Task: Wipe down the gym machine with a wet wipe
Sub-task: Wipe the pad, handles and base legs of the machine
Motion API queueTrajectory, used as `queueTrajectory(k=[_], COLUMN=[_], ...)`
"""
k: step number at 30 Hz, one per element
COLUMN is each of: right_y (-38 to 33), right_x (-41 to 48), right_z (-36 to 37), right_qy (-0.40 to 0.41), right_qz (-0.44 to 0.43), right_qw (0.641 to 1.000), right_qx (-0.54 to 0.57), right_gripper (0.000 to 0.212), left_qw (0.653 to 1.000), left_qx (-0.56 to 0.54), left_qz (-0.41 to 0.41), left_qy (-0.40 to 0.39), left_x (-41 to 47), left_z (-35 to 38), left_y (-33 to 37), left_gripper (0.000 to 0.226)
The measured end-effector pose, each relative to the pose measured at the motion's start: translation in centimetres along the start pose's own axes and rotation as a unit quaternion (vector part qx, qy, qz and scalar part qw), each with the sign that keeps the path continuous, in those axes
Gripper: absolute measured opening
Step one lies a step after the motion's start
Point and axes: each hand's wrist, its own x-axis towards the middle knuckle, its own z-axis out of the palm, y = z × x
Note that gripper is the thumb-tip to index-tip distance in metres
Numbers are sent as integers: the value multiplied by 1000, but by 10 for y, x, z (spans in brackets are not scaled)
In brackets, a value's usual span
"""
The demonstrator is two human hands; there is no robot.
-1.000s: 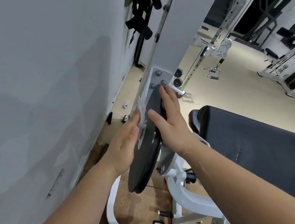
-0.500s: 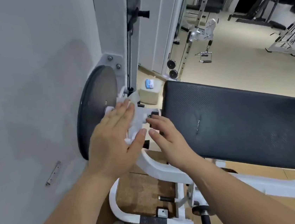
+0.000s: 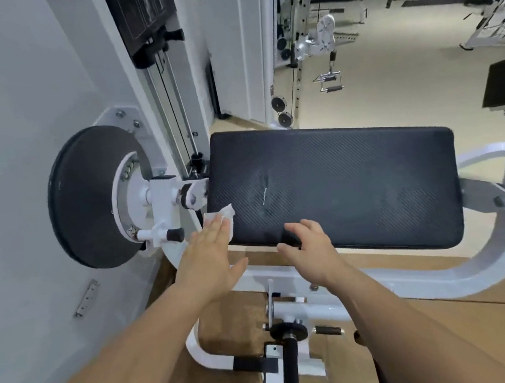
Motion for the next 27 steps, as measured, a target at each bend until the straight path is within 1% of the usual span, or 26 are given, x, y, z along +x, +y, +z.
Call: queueTrajectory(k=[3, 6, 9, 12, 15, 18, 21, 23, 27], right_y=[5, 6, 12, 21, 26, 29, 35, 42, 55], right_x=[8, 19, 36, 60, 87, 119, 154, 175, 189], right_z=[-4, -11, -18, -23, -25, -33, -49, -54, -45], right_qy=[-1, -9, 5, 30, 70, 120, 147, 145, 162], right_qz=[5, 16, 38, 55, 16, -35, -51, -54, -61], right_qw=[999, 997, 990, 981, 962, 936, 911, 899, 893], right_qx=[-33, -79, -134, -183, -263, -329, -383, -409, -416], right_gripper=[61, 65, 69, 71, 75, 77, 82, 87, 92], left_qw=[1000, 999, 999, 998, 996, 997, 998, 998, 998], left_qx=[-2, -34, -43, -32, -31, -33, -26, -20, -2], left_qz=[-1, -5, 3, 9, 15, 2, -11, -26, -63], left_qy=[-9, -13, -7, -59, -86, -72, -49, -44, -31], left_x=[28, 59, 85, 101, 104, 104, 103, 103, 120], left_z=[4, 9, 21, 42, 64, 76, 85, 90, 88], left_y=[5, 5, 0, -6, -8, -3, 0, 2, 14], left_gripper=[87, 84, 86, 89, 93, 94, 93, 92, 96])
